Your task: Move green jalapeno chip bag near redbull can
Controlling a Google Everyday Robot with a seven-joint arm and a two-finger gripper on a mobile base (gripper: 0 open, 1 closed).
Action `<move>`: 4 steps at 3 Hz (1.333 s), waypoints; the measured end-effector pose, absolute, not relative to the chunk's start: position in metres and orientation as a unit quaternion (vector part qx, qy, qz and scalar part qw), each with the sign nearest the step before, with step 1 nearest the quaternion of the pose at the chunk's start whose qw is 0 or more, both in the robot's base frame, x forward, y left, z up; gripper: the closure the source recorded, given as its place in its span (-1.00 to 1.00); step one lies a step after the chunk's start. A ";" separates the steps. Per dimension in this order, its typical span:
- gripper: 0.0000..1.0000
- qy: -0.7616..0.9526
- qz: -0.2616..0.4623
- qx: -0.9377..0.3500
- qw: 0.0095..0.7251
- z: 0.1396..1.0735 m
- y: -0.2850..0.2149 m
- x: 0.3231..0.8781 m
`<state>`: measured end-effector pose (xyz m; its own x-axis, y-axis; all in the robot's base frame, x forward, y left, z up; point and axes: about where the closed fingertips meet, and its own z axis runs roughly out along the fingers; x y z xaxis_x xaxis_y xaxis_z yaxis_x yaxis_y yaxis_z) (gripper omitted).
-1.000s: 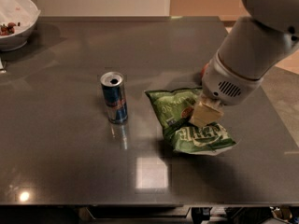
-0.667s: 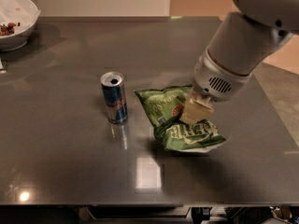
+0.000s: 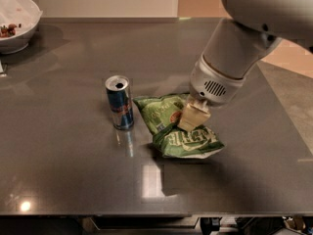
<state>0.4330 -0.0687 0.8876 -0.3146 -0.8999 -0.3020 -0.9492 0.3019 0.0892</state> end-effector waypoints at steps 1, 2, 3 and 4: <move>-0.32 0.801 0.125 -0.578 0.099 0.888 -0.068 0.433; -0.76 0.800 0.125 -0.578 0.100 0.888 -0.067 0.433; -1.00 0.800 0.125 -0.579 0.101 0.887 -0.066 0.433; -1.00 0.800 0.125 -0.579 0.101 0.887 -0.066 0.433</move>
Offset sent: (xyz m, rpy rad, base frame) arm 0.0000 0.0007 0.0000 0.0002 -0.0028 0.0005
